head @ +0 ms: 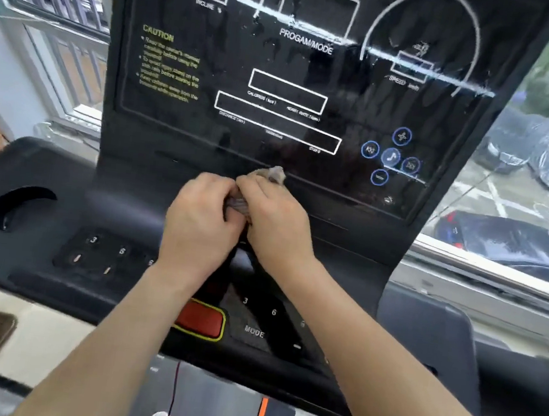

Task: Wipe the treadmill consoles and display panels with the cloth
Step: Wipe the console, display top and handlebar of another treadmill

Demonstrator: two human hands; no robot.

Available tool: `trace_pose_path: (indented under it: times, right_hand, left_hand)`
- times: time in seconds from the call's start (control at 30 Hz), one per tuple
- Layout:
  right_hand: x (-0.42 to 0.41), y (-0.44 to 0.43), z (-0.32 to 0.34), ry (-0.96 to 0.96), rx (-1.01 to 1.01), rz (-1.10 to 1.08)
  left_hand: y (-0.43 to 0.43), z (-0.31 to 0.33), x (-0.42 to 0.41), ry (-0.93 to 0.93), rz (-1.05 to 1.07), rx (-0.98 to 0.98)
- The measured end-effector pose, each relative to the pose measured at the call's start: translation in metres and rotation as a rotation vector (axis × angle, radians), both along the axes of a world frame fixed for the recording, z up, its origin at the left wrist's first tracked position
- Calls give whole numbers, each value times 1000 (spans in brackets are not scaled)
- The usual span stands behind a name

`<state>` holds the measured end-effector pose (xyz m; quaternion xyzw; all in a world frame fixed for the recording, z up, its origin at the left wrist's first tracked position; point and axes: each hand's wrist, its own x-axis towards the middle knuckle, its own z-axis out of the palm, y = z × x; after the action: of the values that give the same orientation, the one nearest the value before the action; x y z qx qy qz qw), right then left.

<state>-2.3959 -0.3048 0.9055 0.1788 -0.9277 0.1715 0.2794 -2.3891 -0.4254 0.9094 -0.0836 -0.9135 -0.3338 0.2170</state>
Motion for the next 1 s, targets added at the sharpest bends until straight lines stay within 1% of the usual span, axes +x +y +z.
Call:
trace_pose_path:
  times: [0.13, 0.23, 0.3, 0.37, 0.4, 0.47, 0.57, 0.63, 0.7, 0.77, 0.87, 0.93, 1.0]
  right_hand:
    - [35, 64, -19, 48, -88, -69]
    - [55, 108, -28, 105, -77, -93]
    - [69, 140, -35, 95, -43, -123]
    - [86, 160, -40, 19, -68, -163]
    - [95, 163, -42, -46, -119, -186]
    - [119, 160, -49, -199, -252, -240]
    - [163, 154, -64, -398, -395, -291]
    - [195, 149, -67, -454, -412, -286]
    - [216, 144, -66, -452, -382, -277]
    - [215, 148, -64, -388, -314, -278]
    - [169, 162, -56, -378, -275, -343]
    - [136, 169, -52, -426, -322, -378]
    - [125, 170, -53, -440, -377, -404]
  left_hand:
    - [59, -10, 20, 29, -144, -72]
    - [101, -12, 31, 40, -243, -124]
    - [130, -17, 36, 41, -319, -129]
    - [151, -21, 42, 13, -355, -116]
    - [157, -23, 45, 0, -368, -127]
    - [161, -24, 50, -31, -412, -209]
    - [159, -18, 66, -236, -553, -367]
    - [153, -15, 83, -332, -632, -421]
    - [144, -16, 101, -367, -675, -404]
    - [142, -18, 105, -356, -669, -386]
    - [158, -18, 83, -217, -557, -372]
    - [172, -14, 67, -163, -478, -330]
    - [180, -12, 62, -155, -464, -351]
